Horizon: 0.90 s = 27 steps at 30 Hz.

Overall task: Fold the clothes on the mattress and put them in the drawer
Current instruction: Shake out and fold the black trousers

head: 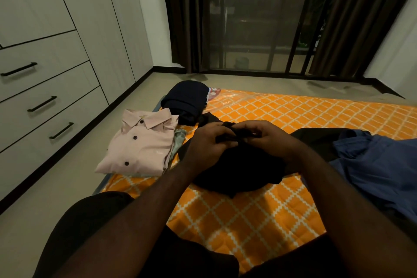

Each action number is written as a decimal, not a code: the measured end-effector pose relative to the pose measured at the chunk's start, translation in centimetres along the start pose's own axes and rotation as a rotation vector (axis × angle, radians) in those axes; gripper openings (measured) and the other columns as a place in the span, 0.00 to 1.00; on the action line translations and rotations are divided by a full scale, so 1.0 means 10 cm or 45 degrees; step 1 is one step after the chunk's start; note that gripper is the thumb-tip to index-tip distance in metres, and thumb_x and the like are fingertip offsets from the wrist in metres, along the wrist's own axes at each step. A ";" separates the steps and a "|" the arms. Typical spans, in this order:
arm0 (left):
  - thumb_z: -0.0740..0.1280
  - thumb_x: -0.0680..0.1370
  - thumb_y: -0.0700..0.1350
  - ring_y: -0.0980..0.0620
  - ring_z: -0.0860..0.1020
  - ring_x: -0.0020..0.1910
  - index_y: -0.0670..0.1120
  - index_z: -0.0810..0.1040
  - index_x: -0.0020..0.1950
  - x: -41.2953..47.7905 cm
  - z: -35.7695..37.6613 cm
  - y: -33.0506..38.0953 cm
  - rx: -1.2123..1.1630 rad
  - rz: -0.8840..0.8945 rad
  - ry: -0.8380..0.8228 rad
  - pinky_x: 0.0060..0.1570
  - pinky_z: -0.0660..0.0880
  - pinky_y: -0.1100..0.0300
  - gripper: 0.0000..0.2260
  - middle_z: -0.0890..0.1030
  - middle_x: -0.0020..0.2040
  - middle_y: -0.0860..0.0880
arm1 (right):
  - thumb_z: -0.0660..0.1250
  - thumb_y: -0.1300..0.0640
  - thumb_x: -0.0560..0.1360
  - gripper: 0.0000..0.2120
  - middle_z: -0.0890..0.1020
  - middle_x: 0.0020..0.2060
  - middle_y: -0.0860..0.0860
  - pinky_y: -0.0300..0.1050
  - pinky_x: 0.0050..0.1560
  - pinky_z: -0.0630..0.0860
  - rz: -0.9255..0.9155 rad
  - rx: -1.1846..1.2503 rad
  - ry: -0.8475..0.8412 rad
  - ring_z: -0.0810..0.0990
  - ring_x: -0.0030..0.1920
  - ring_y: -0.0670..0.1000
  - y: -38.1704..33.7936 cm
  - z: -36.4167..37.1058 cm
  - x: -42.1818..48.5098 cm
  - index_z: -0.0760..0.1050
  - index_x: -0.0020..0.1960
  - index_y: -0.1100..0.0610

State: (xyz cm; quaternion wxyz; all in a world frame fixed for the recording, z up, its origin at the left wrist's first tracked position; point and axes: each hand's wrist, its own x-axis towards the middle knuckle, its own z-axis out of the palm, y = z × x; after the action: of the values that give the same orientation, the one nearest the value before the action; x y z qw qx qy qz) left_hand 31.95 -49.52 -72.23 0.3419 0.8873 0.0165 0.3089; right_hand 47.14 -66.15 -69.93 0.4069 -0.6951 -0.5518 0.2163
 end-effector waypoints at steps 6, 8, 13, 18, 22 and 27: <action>0.73 0.77 0.48 0.59 0.81 0.50 0.49 0.83 0.54 0.08 -0.09 -0.24 -0.191 -0.361 0.348 0.53 0.78 0.60 0.07 0.84 0.49 0.55 | 0.74 0.59 0.77 0.30 0.79 0.68 0.53 0.55 0.65 0.77 0.176 0.632 0.156 0.80 0.67 0.56 0.21 -0.30 -0.24 0.69 0.76 0.47; 0.72 0.79 0.48 0.55 0.82 0.51 0.48 0.82 0.56 0.09 -0.11 -0.31 -0.302 -0.452 0.403 0.54 0.81 0.52 0.08 0.84 0.50 0.53 | 0.78 0.65 0.69 0.43 0.77 0.70 0.51 0.53 0.66 0.78 0.267 0.669 0.061 0.78 0.69 0.53 0.34 -0.27 -0.29 0.65 0.77 0.43; 0.70 0.81 0.44 0.51 0.82 0.53 0.46 0.81 0.57 0.08 -0.12 -0.30 -0.488 -0.470 0.417 0.54 0.81 0.53 0.06 0.83 0.50 0.49 | 0.85 0.58 0.64 0.50 0.77 0.69 0.44 0.53 0.67 0.77 0.295 0.440 0.159 0.76 0.70 0.48 0.42 0.00 -0.12 0.63 0.78 0.43; 0.65 0.83 0.46 0.53 0.80 0.52 0.48 0.77 0.58 0.12 -0.16 -0.27 -0.547 -0.436 0.357 0.49 0.79 0.60 0.05 0.81 0.51 0.51 | 0.79 0.61 0.69 0.32 0.83 0.63 0.51 0.53 0.63 0.78 0.186 0.601 0.398 0.82 0.64 0.53 0.29 0.02 -0.06 0.74 0.72 0.53; 0.65 0.83 0.46 0.53 0.78 0.51 0.47 0.71 0.56 0.43 -0.30 -0.16 -0.504 -0.406 0.273 0.49 0.77 0.56 0.05 0.78 0.50 0.50 | 0.81 0.57 0.64 0.25 0.87 0.54 0.50 0.47 0.56 0.82 0.159 0.516 0.689 0.86 0.55 0.50 -0.04 -0.20 0.12 0.81 0.60 0.54; 0.77 0.73 0.42 0.48 0.79 0.55 0.48 0.66 0.58 1.27 -0.92 0.39 -0.498 -0.312 0.057 0.54 0.82 0.47 0.23 0.77 0.58 0.39 | 0.85 0.55 0.63 0.21 0.88 0.49 0.45 0.46 0.53 0.81 0.094 0.265 0.786 0.86 0.51 0.46 -0.92 -0.96 0.42 0.84 0.55 0.52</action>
State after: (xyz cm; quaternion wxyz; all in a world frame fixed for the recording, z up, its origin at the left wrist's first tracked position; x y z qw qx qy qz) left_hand 36.40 -43.94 -57.73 0.5420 0.7884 0.0717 0.2821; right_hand 50.16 -64.81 -56.44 0.6157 -0.7021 -0.3518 0.0651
